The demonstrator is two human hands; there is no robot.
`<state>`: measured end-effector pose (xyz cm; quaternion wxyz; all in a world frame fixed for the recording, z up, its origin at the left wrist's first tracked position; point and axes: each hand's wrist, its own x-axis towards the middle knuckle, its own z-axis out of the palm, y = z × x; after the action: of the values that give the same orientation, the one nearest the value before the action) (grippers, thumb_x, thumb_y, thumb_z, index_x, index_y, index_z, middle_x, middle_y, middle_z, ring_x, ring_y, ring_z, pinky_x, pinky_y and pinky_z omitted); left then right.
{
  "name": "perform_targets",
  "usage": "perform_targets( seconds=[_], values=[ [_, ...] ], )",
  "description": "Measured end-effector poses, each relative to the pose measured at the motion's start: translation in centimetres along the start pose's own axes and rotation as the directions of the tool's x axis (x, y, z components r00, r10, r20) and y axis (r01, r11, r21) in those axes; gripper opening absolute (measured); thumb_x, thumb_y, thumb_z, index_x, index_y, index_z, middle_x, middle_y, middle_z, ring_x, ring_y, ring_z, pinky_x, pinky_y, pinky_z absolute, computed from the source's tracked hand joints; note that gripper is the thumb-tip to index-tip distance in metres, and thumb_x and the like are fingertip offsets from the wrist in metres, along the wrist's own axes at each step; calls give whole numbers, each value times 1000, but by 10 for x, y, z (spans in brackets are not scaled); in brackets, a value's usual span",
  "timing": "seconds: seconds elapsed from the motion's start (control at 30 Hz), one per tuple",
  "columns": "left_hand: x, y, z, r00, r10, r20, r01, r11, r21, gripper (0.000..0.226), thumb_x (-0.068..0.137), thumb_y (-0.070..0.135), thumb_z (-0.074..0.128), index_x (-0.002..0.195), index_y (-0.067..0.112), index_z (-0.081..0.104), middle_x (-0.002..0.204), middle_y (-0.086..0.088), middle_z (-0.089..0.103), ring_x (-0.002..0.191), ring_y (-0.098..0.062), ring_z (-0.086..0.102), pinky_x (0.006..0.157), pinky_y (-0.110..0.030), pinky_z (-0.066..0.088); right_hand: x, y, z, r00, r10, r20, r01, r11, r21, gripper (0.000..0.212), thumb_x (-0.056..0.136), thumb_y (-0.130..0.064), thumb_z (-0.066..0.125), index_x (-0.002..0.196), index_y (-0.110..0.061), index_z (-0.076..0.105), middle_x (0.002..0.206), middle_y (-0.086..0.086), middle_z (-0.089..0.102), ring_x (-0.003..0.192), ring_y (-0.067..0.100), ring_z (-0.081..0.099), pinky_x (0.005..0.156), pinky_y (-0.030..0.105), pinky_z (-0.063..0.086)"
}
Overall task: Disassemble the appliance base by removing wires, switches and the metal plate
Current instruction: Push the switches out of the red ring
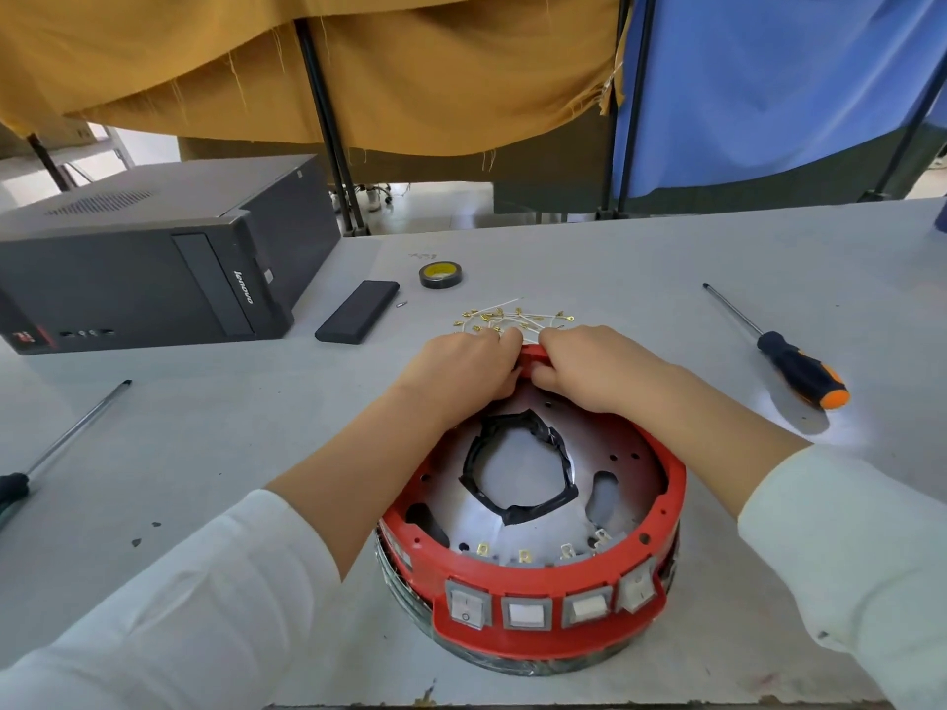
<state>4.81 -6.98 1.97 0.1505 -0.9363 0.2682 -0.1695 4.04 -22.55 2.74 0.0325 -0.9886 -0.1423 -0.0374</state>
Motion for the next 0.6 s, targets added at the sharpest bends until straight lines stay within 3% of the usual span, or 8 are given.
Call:
perform_targets(
  seconds=[0.4, 0.6],
  values=[
    [-4, -2, -7, 999, 19, -41, -21, 999, -48, 26, 98, 32, 34, 109, 10, 43, 109, -7, 54, 89, -33, 61, 56, -35, 30, -1, -1, 1, 999, 0, -50, 0, 1000, 5, 20, 93, -34, 46, 91, -15, 42, 103, 16, 61, 75, 25, 40, 61, 33, 29],
    [-6, -12, -9, 997, -59, 45, 70, 952, -299, 31, 92, 43, 49, 104, 15, 45, 106, -6, 60, 94, -33, 59, 63, -34, 33, -4, -4, 0, 996, 38, -76, -40, 999, -19, 35, 87, -41, 49, 107, -13, 46, 106, 11, 61, 78, 28, 47, 61, 32, 31]
  ],
)
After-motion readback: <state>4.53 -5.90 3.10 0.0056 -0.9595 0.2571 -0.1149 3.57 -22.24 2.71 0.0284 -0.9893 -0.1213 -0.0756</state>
